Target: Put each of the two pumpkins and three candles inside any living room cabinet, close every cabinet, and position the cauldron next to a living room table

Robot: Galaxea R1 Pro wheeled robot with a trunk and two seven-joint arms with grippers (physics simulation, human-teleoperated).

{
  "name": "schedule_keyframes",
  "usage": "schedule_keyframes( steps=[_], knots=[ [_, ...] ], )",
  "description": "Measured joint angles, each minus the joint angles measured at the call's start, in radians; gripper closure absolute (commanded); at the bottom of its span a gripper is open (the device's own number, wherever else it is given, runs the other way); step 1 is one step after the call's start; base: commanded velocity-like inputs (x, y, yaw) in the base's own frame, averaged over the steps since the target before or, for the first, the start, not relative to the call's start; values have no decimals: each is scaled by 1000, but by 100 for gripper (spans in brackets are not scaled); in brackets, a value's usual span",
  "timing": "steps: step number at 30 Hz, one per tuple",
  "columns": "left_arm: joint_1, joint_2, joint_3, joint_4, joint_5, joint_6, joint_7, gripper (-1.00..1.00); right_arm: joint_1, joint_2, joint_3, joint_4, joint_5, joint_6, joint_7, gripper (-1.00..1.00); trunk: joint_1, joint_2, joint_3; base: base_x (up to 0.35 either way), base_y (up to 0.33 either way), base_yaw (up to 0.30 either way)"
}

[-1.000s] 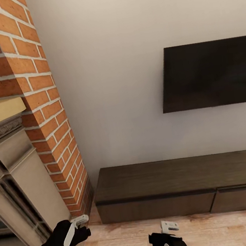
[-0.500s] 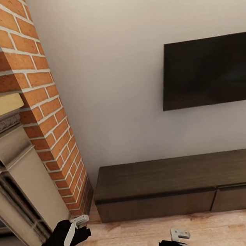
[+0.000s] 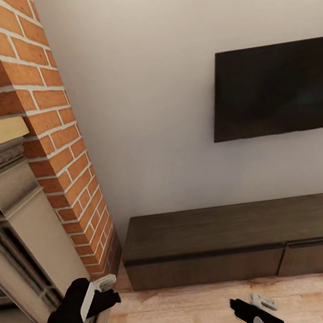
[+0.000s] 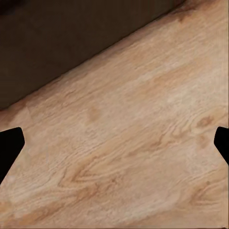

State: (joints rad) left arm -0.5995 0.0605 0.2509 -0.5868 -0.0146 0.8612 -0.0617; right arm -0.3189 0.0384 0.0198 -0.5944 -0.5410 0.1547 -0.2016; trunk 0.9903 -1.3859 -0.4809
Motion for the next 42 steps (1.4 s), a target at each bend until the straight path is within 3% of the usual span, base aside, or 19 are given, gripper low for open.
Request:
schedule_keyframes(
  steps=[4,7,9,15,17,23,26,31,35,39,42],
  knots=[
    [-1,-1,-10,-68,-1,71,-65,-100,0,-6,-145,0,3,-2,152,-100,15,-28,-13,0,0,0],
    [-1,-3,-11,-78,0,88,-84,-100,0,-4,-235,0,2,1,200,-100,27,-49,-22,0,0,0],
    [-1,-5,-13,-80,0,94,-105,-100,0,1,-272,-1,2,-1,213,-100,35,-63,-28,0,0,0],
    [-1,-8,-16,-81,-2,99,-130,-100,0,11,-288,-2,1,-5,240,-100,58,-105,-47,0,0,0],
    [-1,-8,-16,-81,-2,116,-133,-100,0,13,-290,-3,1,-7,287,-100,65,-119,-53,0,0,0],
    [-1,-7,-16,-81,-2,118,-133,-100,0,17,-282,-1,13,-25,330,-100,88,-161,-72,0,0,0],
    [-1,-8,-16,-81,-2,118,-133,-100,0,60,-274,-1,19,-88,331,-100,100,-182,-82,0,0,0],
    [-1,-7,-16,-81,-2,119,-133,-100,1,81,-279,0,9,-128,366,-100,119,-217,-97,0,0,0],
    [-1,-6,-16,-81,-2,128,-133,-100,1,77,-295,0,-1,-131,495,-100,134,-245,-110,0,0,0],
    [-1,-7,-16,-81,-2,137,-133,-100,1,75,-353,-1,-63,-123,667,-100,134,-245,-110,0,0,0],
    [-1,-8,-16,-81,-2,145,-133,-100,1,78,-370,25,-87,-129,733,-100,134,-245,-110,0,0,0]
  ],
)
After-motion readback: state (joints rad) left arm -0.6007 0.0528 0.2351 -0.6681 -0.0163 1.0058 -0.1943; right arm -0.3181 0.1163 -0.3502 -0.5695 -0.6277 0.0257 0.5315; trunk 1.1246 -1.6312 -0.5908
